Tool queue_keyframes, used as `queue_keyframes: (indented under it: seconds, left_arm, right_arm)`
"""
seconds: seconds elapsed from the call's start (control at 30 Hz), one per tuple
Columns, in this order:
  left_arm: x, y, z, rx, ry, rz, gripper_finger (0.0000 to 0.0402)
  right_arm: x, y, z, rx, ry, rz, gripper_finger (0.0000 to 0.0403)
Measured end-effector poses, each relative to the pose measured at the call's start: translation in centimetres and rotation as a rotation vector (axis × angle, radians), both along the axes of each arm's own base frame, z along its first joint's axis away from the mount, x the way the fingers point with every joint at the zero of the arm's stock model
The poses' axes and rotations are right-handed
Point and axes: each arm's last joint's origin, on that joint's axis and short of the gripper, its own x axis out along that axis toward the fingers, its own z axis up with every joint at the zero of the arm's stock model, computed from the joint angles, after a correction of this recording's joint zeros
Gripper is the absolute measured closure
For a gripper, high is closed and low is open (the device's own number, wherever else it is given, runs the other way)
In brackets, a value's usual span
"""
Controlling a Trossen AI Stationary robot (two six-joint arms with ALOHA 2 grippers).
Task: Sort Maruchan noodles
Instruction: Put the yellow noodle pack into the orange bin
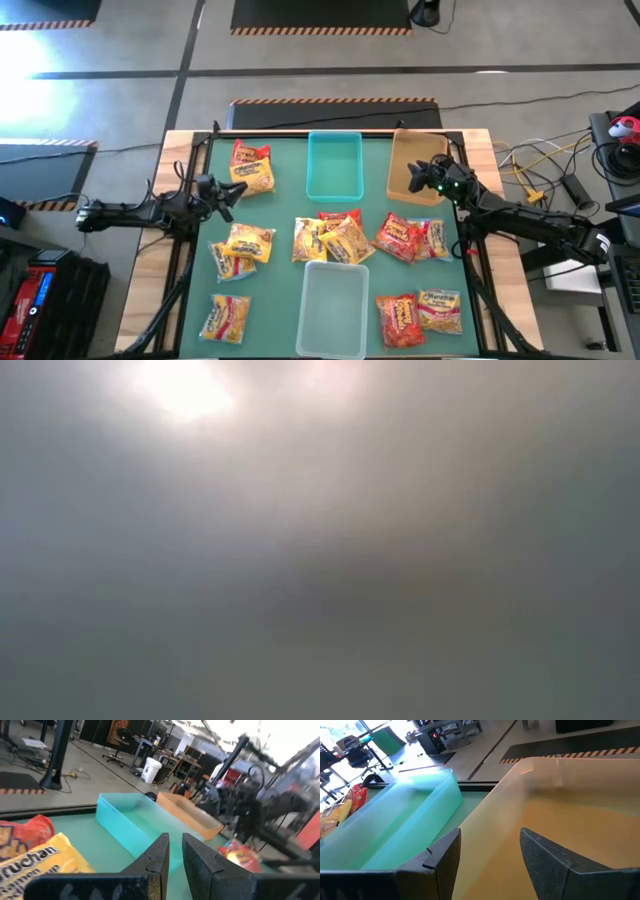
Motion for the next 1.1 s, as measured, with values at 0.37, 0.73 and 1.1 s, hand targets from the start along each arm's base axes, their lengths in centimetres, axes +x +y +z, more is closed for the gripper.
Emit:
queue_keyframes:
  seconds: [0.37, 0.73, 1.1]
  left_arm:
    - [0.0, 0.0, 0.1, -0.043, -0.040, 0.001, 0.0366]
    - [0.0, 0.0, 0.5, -0.178, -0.160, 0.008, 0.0366]
    - [-0.1, 0.1, 1.1, -0.160, -0.218, 0.023, 0.0366]
  right_arm:
    - [0.4, -0.3, 1.9, -0.119, -0.175, -0.001, 0.0211]
    - [0.4, -0.3, 5.2, -0.242, -0.550, -0.009, 0.0211]
    - [0.8, -0.4, 8.3, -0.200, -0.795, 0.063, 0.0211]
